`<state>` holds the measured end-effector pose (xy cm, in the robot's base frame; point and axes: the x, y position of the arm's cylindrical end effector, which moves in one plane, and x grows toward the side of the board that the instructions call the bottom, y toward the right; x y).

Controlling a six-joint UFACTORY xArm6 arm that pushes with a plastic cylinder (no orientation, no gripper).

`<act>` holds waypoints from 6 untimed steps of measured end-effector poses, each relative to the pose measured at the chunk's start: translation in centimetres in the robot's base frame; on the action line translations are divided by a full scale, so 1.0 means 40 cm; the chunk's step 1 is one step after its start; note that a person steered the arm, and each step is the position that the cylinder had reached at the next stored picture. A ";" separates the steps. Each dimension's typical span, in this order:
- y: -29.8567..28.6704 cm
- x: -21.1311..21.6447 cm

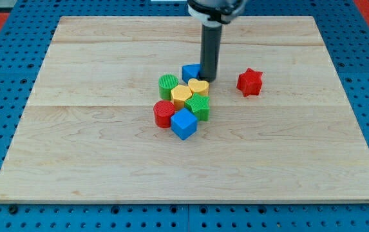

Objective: Move the blue triangle away from the green circle

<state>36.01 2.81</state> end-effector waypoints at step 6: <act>-0.265 -0.091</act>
